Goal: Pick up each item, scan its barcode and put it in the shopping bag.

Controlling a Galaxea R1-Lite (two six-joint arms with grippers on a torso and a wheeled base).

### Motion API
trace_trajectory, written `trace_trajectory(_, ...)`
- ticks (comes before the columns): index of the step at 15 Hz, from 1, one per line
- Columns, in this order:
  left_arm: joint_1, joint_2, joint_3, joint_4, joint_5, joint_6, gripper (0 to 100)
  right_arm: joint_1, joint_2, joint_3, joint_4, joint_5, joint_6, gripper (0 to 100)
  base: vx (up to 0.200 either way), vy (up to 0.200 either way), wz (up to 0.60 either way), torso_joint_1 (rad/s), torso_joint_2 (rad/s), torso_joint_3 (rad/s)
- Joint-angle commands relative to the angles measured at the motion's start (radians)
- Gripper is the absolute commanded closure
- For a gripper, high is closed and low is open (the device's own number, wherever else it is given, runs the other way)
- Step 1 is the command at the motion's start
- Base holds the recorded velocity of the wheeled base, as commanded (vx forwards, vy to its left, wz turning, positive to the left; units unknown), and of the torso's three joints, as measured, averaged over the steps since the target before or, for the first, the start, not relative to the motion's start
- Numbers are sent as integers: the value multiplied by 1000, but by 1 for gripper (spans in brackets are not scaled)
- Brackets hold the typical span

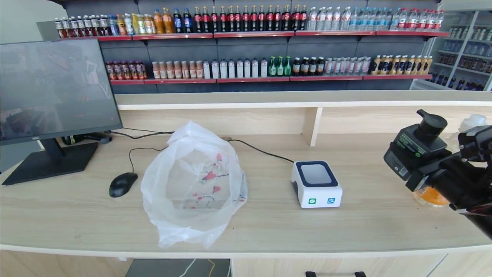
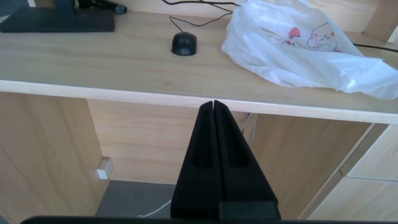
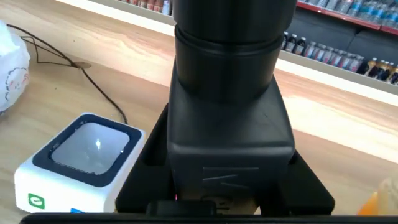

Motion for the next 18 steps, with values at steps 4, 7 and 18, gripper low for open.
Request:
trace_trajectory(4, 0, 0, 0, 1, 0, 4, 100, 33, 4, 27, -4, 1, 20, 100, 0, 200, 0, 0, 2, 2)
trace_trajectory(7, 0, 0, 1, -2, 0, 4, 100, 41, 10, 0, -4, 4, 30, 100, 0, 133, 0, 2, 2, 2)
trace_trajectory(18, 0, 0, 0, 0, 0, 9, 100, 38, 14, -4, -4, 4, 32, 100, 55, -55, 0, -2, 0, 1)
